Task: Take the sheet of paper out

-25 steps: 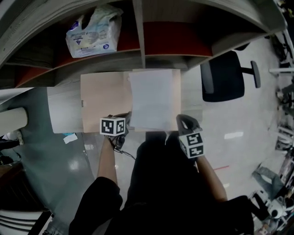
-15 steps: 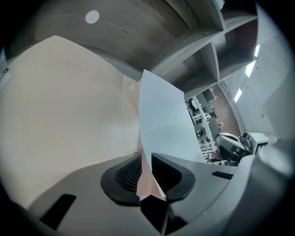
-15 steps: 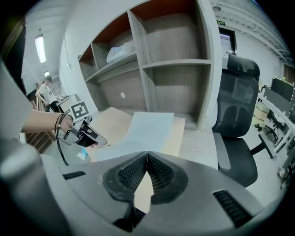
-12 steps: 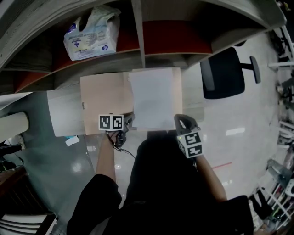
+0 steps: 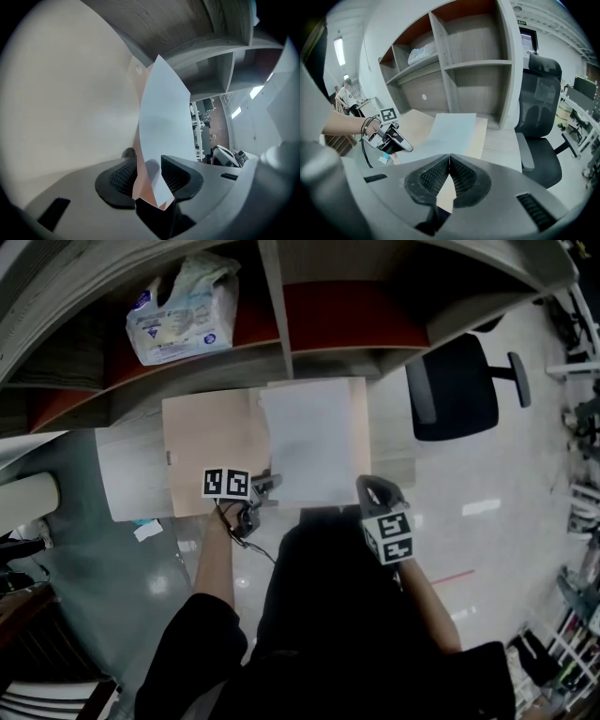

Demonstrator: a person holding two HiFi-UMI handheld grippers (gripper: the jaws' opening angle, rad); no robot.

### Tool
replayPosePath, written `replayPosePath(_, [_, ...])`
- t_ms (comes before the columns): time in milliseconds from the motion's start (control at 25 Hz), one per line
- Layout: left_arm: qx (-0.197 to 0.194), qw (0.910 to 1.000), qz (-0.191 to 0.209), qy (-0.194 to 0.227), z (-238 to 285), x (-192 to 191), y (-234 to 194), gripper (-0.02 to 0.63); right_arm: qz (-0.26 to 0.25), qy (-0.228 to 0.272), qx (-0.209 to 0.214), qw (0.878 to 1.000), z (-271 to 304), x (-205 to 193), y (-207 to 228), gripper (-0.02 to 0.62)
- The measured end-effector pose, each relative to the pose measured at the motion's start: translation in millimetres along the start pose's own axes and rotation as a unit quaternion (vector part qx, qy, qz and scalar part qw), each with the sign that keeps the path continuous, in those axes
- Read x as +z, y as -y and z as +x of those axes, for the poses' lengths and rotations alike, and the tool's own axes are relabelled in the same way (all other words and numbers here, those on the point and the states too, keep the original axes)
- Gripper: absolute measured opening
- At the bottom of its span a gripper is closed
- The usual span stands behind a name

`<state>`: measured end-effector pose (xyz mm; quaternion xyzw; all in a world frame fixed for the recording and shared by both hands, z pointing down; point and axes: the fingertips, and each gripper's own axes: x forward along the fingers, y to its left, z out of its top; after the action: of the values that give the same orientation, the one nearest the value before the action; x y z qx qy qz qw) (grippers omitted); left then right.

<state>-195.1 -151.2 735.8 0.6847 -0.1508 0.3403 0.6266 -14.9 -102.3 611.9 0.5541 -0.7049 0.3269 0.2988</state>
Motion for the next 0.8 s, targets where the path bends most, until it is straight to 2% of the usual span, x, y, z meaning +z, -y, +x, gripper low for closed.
replayPosePath(240, [-0.021, 0.9997, -0.012, 0.0, 7.0, 2.1, 6.8, 0.187, 0.008, 0.001, -0.005, 1.0, -3.9, -3.0, 3.7, 0.017])
replayPosePath(560, [-0.017, 0.9999, -0.004, 0.003, 13.8, 5.9, 12.1, 0.183, 0.011, 0.001, -0.007, 1.0, -6.5, -4.6, 6.5, 0.017])
replayPosePath(800, [0.003, 0.9997, 0.013, 0.019, 10.5, 9.0, 14.5, 0.085, 0.011, 0.002, -0.009, 1.0, -8.1, -7.1, 9.7, 0.017])
